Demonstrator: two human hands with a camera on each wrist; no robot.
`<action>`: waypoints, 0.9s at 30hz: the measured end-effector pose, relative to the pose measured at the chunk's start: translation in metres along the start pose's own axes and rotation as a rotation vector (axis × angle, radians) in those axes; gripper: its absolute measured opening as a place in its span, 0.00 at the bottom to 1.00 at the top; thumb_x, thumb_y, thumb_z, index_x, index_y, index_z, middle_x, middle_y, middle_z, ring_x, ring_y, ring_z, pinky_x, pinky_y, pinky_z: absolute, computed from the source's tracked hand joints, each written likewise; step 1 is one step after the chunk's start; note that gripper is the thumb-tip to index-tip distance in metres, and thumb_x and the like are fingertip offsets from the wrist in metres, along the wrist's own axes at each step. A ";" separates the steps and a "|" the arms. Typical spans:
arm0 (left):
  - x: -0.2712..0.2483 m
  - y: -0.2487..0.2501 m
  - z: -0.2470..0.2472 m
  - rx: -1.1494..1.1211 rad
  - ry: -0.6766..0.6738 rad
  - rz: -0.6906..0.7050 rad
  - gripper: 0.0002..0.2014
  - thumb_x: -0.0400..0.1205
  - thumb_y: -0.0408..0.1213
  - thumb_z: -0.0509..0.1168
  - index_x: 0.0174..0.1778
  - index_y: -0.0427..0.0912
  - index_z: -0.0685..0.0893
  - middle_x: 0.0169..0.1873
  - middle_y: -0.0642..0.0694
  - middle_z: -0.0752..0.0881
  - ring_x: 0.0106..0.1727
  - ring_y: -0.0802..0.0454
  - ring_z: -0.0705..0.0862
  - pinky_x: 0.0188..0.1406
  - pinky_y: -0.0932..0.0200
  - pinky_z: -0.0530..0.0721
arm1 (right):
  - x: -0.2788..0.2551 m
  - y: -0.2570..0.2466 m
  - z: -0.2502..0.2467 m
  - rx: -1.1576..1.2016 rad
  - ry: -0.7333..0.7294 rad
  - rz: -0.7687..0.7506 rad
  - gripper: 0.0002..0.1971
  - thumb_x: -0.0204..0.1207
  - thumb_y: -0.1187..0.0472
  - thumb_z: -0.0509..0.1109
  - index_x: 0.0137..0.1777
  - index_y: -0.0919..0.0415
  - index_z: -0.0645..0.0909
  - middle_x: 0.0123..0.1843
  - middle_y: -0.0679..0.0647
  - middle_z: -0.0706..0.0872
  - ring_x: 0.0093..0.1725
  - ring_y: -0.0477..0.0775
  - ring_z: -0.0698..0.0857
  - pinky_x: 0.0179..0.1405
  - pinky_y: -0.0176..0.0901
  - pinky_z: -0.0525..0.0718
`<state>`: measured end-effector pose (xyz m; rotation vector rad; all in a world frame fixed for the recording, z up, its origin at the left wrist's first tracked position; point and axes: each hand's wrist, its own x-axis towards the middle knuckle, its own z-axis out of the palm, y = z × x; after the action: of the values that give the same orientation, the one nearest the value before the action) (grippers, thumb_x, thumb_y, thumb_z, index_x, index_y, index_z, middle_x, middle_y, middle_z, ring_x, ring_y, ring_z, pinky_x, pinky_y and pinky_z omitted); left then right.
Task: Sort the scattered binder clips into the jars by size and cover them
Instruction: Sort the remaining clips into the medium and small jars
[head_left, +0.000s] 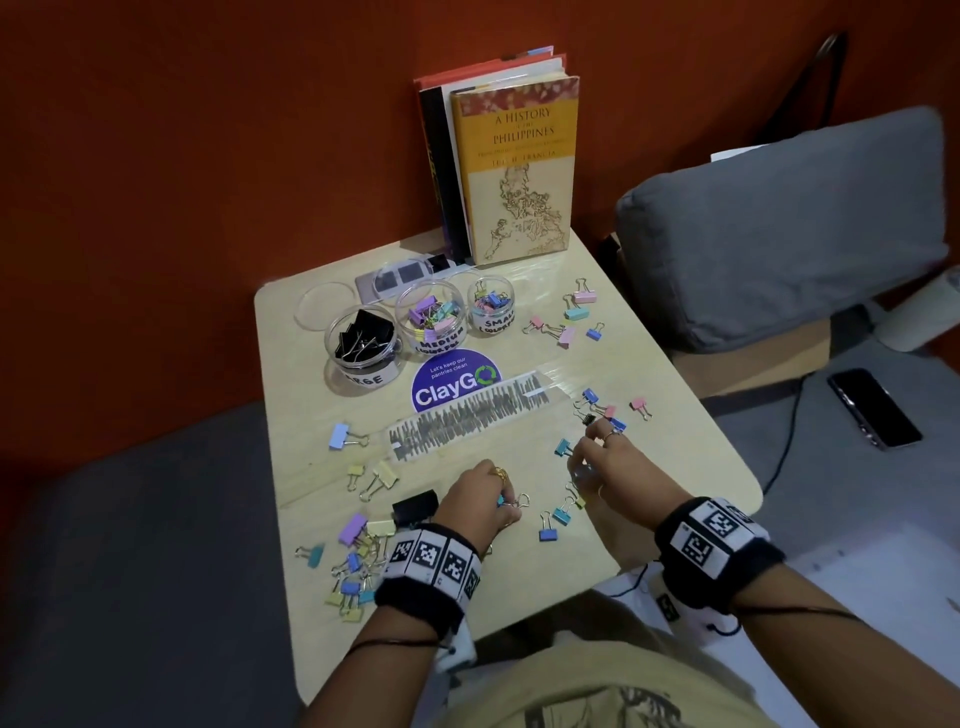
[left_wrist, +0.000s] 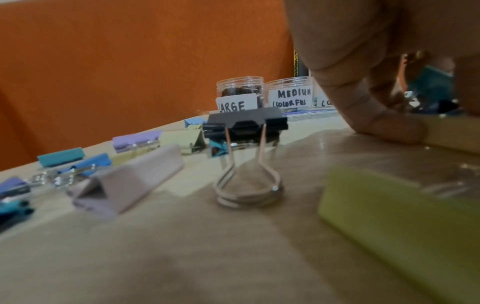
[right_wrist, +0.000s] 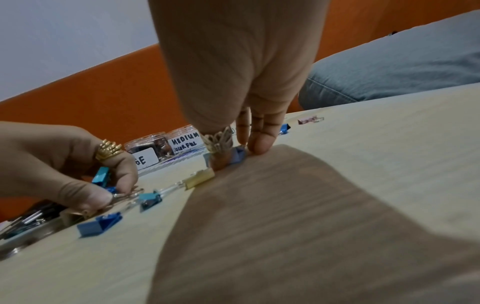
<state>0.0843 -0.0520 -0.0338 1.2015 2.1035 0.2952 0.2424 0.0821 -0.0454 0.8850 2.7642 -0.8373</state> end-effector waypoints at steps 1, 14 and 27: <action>0.001 0.000 0.001 0.007 -0.008 -0.017 0.08 0.77 0.37 0.70 0.48 0.37 0.84 0.53 0.46 0.79 0.56 0.46 0.81 0.55 0.57 0.78 | 0.000 -0.001 0.000 0.014 0.001 0.001 0.16 0.70 0.75 0.68 0.56 0.59 0.78 0.66 0.59 0.70 0.59 0.58 0.78 0.52 0.33 0.76; 0.031 0.015 -0.039 -0.330 0.263 -0.142 0.04 0.83 0.32 0.61 0.52 0.41 0.80 0.46 0.40 0.84 0.46 0.46 0.85 0.46 0.53 0.87 | 0.026 -0.023 -0.020 0.356 0.183 0.062 0.08 0.76 0.68 0.65 0.49 0.57 0.69 0.51 0.53 0.71 0.39 0.42 0.75 0.42 0.32 0.73; 0.163 0.061 -0.140 -0.148 0.428 -0.051 0.13 0.81 0.28 0.63 0.61 0.34 0.82 0.62 0.37 0.84 0.65 0.41 0.80 0.64 0.54 0.75 | 0.069 -0.018 -0.069 0.499 0.394 0.156 0.12 0.63 0.65 0.80 0.45 0.59 0.84 0.46 0.53 0.85 0.38 0.52 0.82 0.42 0.38 0.80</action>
<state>-0.0222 0.1349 0.0265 1.0646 2.4171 0.7257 0.1787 0.1413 0.0021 1.4677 2.7796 -1.5007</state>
